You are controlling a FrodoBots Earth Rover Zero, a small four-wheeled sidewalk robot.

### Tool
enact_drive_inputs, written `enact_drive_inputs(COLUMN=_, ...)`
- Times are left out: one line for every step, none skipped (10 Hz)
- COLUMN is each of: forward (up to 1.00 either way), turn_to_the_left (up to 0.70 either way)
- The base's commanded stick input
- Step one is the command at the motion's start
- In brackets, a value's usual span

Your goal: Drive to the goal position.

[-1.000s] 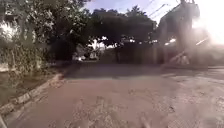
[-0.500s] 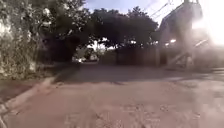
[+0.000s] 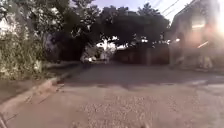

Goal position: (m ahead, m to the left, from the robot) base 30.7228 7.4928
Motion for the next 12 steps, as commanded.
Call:
enact_drive_inputs(forward=1.00, turn_to_the_left=0.00)
enact_drive_inputs(forward=1.00, turn_to_the_left=0.00)
enact_drive_inputs(forward=1.00, turn_to_the_left=0.00)
enact_drive_inputs(forward=1.00, turn_to_the_left=0.00)
enact_drive_inputs(forward=1.00, turn_to_the_left=0.00)
enact_drive_inputs(forward=1.00, turn_to_the_left=0.00)
enact_drive_inputs(forward=1.00, turn_to_the_left=0.00)
enact_drive_inputs(forward=1.00, turn_to_the_left=0.00)
enact_drive_inputs(forward=1.00, turn_to_the_left=0.00)
enact_drive_inputs(forward=1.00, turn_to_the_left=0.00)
enact_drive_inputs(forward=1.00, turn_to_the_left=0.00)
enact_drive_inputs(forward=1.00, turn_to_the_left=0.00)
